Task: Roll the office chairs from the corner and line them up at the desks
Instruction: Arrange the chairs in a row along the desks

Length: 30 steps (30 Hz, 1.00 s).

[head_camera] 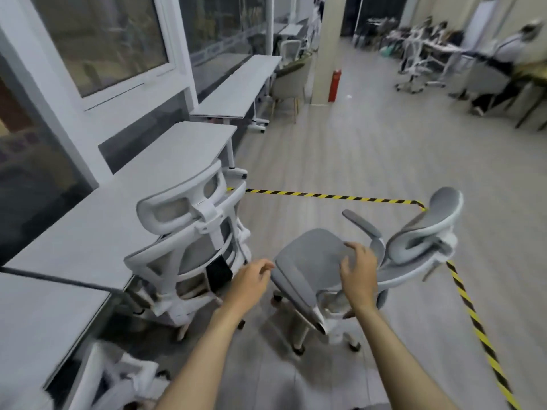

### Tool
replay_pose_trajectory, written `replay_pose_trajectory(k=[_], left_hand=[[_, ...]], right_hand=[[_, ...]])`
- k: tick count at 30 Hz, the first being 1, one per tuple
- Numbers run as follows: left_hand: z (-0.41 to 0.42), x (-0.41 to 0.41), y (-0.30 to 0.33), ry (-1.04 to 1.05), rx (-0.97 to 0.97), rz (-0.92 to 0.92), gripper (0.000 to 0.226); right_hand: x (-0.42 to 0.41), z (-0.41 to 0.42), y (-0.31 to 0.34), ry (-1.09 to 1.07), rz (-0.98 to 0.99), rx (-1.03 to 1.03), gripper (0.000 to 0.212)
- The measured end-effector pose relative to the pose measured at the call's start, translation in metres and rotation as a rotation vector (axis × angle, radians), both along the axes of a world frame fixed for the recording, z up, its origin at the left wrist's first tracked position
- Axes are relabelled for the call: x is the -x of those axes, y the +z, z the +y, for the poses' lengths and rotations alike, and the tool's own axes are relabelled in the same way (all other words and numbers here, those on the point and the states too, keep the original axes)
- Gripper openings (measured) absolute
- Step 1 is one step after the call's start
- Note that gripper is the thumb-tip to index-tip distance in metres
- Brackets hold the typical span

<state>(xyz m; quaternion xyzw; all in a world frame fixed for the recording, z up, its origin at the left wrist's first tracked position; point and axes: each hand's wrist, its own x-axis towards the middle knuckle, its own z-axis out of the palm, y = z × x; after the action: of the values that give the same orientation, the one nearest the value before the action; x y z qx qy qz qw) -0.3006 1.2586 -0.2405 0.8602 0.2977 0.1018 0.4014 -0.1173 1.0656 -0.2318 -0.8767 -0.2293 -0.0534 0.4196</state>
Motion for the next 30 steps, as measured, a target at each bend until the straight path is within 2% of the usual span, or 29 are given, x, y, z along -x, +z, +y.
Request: replay_pose_trajectory(k=[3, 5, 8, 10, 13, 16, 19, 23, 30], left_hand=[[-0.018, -0.065, -0.013, -0.200, 0.042, 0.051, 0.023], [-0.036, -0.104, -0.017, -0.315, 0.081, 0.052, 0.024], [-0.063, -0.160, -0.028, -0.481, 0.114, 0.104, 0.039], [-0.079, -0.195, -0.036, -0.615, 0.067, 0.192, 0.054], [-0.100, -0.238, -0.051, -0.785, -0.027, 0.296, 0.071], [-0.119, -0.262, -0.072, -0.842, -0.006, 0.353, 0.083], [-0.130, -0.280, -0.093, -0.819, 0.052, 0.355, 0.086], [-0.140, -0.308, -0.107, -0.822, 0.070, 0.349, 0.088], [-0.166, -0.361, -0.109, -0.714, 0.176, 0.350, 0.096]], right_hand=[[-0.031, -0.025, 0.002, -0.309, -0.145, -0.010, 0.047], [-0.042, -0.037, -0.007, -0.519, -0.089, -0.058, 0.068], [-0.065, -0.041, -0.023, -0.656, 0.231, -0.229, 0.102], [-0.087, -0.041, -0.042, -0.645, 0.503, -0.405, 0.110], [-0.108, -0.041, -0.063, -0.672, 0.653, -0.436, 0.109], [-0.115, -0.033, -0.065, -0.793, 0.611, -0.473, 0.096], [-0.127, -0.031, -0.070, -0.852, 0.521, -0.503, 0.088], [-0.154, -0.047, -0.081, -0.822, 0.453, -0.500, 0.087], [-0.216, -0.069, -0.091, -0.750, 0.479, -0.508, 0.086]])
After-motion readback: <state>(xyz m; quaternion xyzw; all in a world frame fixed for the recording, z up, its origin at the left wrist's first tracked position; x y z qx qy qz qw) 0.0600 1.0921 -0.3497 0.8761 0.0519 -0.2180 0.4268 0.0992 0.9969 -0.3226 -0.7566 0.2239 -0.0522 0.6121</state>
